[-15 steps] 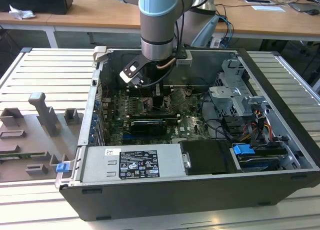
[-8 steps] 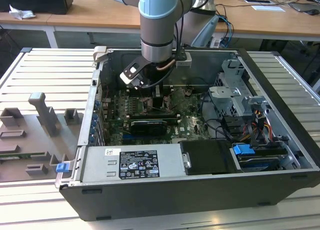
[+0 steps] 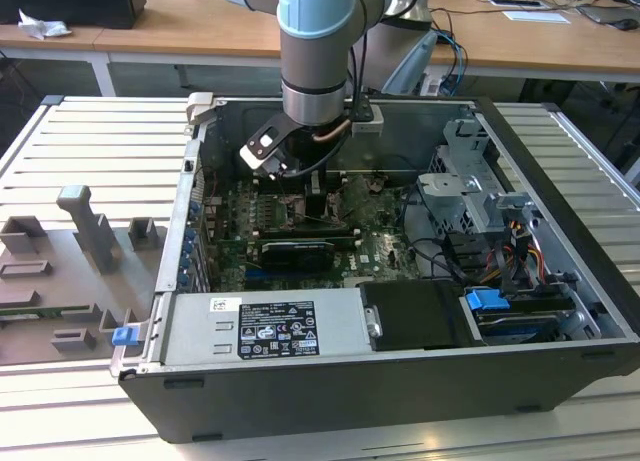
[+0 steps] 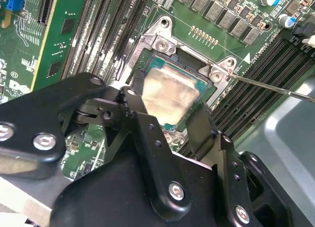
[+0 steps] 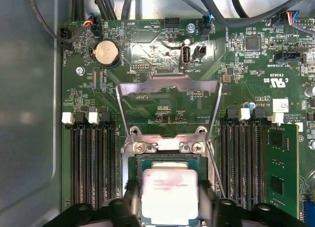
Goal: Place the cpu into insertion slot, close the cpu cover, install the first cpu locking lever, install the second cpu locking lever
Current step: 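Place the cpu into insertion slot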
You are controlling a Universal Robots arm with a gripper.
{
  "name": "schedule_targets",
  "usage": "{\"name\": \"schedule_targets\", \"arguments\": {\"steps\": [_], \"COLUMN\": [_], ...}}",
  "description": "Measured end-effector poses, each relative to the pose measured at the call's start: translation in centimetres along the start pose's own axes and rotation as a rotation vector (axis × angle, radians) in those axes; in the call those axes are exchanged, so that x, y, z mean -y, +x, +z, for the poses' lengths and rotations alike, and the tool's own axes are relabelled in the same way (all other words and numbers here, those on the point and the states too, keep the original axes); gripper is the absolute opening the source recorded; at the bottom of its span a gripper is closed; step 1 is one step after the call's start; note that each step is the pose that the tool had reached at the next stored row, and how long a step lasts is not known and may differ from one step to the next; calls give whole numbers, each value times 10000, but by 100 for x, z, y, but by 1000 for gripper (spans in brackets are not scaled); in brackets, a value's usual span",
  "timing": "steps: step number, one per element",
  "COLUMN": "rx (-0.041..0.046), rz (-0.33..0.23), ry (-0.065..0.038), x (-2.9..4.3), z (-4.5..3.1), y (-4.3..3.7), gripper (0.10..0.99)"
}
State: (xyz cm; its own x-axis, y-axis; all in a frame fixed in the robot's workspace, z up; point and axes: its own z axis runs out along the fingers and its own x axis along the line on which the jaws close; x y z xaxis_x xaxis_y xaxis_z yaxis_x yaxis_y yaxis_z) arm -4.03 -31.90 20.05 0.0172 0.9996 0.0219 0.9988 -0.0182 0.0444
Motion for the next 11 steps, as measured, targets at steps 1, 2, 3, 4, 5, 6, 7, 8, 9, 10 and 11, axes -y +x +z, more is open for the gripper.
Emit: {"name": "schedule_targets", "arguments": {"steps": [1, 2, 3, 4, 5, 6, 7, 8, 9, 10, 11], "rx": [-1, -1, 0, 1, 1, 0, 0, 1, 1, 0, 1], "rz": [0, 0, 0, 0, -1, -3, -1, -1, -1, -1, -1], "ry": [-1, -1, 0, 0, 0, 0, 0, 1, 1, 1, 1], "x": [-3, -6, -9, -12, -13, -13, -13, -13, -13, -13, -13], "z": [1, 2, 2, 2, 3, 3, 3, 3, 1, -1, -9], "y": [1, 5, 11, 19, 22, 23, 23, 23, 24, 24, 24], "gripper": [612, 612, 612, 612, 612, 612, 612, 612, 612, 612, 612]}}
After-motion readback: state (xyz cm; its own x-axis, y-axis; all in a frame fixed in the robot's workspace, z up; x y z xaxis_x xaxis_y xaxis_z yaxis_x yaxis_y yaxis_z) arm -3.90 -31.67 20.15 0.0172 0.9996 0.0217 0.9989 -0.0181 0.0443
